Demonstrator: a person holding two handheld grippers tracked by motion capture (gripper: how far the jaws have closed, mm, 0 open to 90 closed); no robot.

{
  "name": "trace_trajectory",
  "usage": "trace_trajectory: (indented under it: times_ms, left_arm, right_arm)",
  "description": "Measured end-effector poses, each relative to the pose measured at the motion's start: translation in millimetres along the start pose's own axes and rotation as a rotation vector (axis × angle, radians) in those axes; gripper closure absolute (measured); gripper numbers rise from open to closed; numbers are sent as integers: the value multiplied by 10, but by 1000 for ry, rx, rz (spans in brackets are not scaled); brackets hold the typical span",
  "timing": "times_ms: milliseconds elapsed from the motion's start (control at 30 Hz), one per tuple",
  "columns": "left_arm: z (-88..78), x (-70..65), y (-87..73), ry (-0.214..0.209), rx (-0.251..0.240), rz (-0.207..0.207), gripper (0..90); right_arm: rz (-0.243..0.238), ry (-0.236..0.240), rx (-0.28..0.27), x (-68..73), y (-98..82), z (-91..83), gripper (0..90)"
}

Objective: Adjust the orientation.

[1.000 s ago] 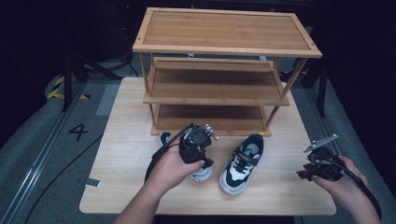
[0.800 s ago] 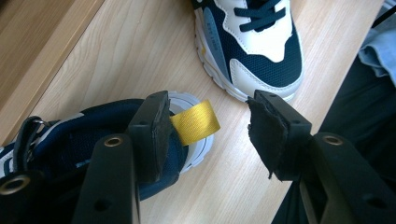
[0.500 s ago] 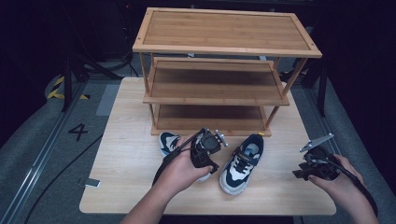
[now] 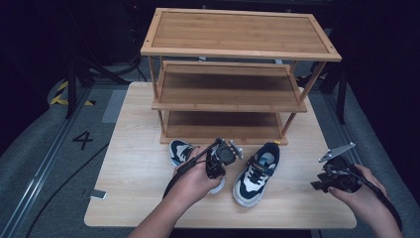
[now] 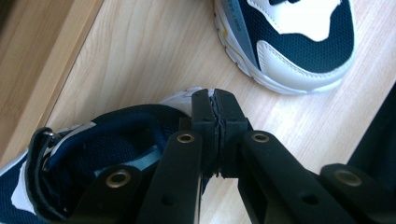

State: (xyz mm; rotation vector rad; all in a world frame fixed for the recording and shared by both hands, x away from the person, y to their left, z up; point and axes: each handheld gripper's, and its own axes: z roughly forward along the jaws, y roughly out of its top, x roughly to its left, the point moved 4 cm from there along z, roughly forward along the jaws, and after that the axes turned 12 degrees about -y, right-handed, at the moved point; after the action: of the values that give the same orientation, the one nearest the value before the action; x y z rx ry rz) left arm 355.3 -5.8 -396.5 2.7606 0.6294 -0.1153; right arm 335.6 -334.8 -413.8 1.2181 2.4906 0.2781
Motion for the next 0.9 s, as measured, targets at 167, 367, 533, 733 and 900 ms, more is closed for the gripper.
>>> trace_trajectory:
  times_ms: [167,367,533,733,900]
  left_arm:
    - [-45,-62,-96,-23,32,12,888]
    - [-150,-146,-323,-31,38,-12,888]
    - [-240,-161,-553,-47,31,-65,888]
    - [-298,-137,-733,-37,24,-124,888]
    - [-259,-149,-797,-61,32,-133,881]
  right_arm:
    - [-14,6,-1,21,41,6,577]
    - [-40,18,-5,53,141,30,573]
    - [-77,28,-16,100,290,55,569]
    - [-107,43,-21,144,404,94,560]
    - [-131,52,-22,185,496,124,559]
